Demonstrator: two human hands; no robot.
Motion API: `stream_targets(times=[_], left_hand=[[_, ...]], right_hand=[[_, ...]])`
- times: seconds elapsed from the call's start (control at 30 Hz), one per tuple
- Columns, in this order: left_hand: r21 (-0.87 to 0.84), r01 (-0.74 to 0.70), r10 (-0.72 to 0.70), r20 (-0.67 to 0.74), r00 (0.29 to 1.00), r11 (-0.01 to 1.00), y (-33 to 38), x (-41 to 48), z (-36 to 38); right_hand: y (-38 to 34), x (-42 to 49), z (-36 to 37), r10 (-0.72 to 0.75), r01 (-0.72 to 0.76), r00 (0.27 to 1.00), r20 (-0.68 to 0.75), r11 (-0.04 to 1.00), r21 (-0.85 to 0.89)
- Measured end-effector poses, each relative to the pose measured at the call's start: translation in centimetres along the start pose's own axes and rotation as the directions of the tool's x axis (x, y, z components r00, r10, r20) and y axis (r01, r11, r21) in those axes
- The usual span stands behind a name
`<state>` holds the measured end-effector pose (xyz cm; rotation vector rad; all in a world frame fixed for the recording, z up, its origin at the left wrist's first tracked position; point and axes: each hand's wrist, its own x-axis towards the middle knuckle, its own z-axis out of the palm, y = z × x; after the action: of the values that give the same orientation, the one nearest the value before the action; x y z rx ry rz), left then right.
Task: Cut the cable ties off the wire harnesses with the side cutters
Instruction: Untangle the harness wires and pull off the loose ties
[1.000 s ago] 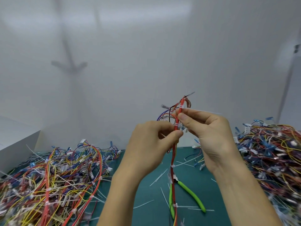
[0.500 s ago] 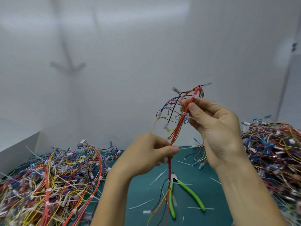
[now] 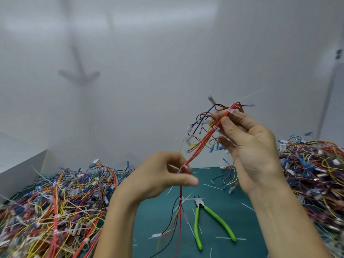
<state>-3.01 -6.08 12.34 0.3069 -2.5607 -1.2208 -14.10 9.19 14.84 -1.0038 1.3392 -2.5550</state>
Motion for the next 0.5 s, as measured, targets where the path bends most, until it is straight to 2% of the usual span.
stream_targets(times=[0.1,0.17,0.33,0.5], left_hand=[[0.209,0.037,-0.051,0.064,0.997,0.977,-0.8,0.3,0.4],[0.235,0.108,-0.124,0.052,0.991,0.966,-1.3,0.5,0.7],[0.007,0.211,-0.211,-0.014,0.977,0.977,-1.9,0.3,0.2],[-0.296,0.117,-0.146,-0.076,0.986,0.948,-1.5,-0.6,-1.2]], right_hand=[[0.0,0.0,0.0,0.002,-0.002,1.000,-0.006,1.000,0.008],[0.0,0.1,-0.1,0.000,0.000,1.000,-0.008,1.000,0.018],[-0.1,0.2,-0.3,0.008,-0.008,0.999,-0.033,1.000,0.006],[-0.3,0.4,-0.7,0.057,-0.054,0.995,-0.076,0.998,0.039]])
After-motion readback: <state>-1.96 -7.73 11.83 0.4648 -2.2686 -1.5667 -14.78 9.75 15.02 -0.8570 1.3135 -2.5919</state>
